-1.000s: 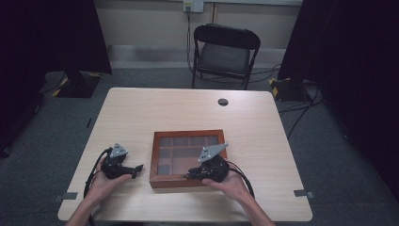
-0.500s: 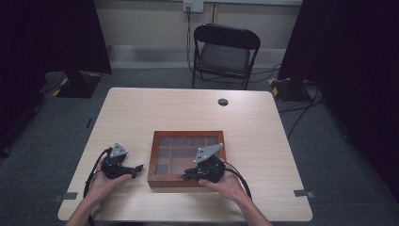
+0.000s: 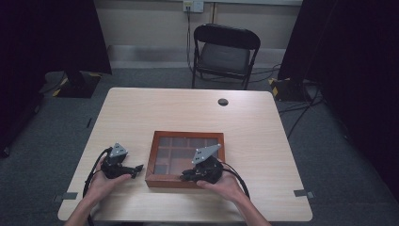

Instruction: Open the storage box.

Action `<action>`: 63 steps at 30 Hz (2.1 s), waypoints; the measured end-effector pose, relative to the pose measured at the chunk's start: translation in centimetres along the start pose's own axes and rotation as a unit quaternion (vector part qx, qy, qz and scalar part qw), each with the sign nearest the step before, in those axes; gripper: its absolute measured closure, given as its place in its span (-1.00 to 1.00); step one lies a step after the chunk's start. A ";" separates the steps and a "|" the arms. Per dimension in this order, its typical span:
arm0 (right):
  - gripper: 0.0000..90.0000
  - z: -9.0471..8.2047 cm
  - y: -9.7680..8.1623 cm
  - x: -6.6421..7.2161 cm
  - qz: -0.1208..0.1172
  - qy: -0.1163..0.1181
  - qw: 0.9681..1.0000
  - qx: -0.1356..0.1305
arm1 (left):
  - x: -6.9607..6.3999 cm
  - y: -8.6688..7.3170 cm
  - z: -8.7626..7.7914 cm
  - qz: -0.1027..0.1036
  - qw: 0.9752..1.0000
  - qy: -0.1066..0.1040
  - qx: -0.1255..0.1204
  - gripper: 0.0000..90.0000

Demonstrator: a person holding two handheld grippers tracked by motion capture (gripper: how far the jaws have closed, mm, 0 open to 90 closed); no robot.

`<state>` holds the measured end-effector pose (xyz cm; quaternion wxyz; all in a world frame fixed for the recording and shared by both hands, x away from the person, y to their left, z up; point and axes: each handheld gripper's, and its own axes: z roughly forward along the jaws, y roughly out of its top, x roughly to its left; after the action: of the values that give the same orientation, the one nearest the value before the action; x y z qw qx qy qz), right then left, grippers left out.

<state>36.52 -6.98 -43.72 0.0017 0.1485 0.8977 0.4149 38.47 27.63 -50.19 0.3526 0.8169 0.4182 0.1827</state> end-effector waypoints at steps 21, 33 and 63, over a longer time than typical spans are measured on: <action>0.82 -1.0 1.2 -0.1 -0.012 0.007 1.000 0.007 | 0.1 0.0 0.0 0.003 1.000 -0.001 0.001 -0.79; 0.83 -1.8 2.2 -0.6 -0.005 0.020 1.000 0.007 | 0.1 0.0 0.0 0.003 1.000 -0.001 0.001 -0.79; 0.83 -3.6 4.5 -1.3 -0.008 0.022 1.000 0.002 | 0.1 0.0 0.0 0.003 1.000 -0.001 0.001 -0.79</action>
<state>38.48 -7.24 -38.14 -0.0147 0.1322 0.8996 0.4160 38.52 27.67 -50.17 0.3520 0.8186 0.4155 0.1828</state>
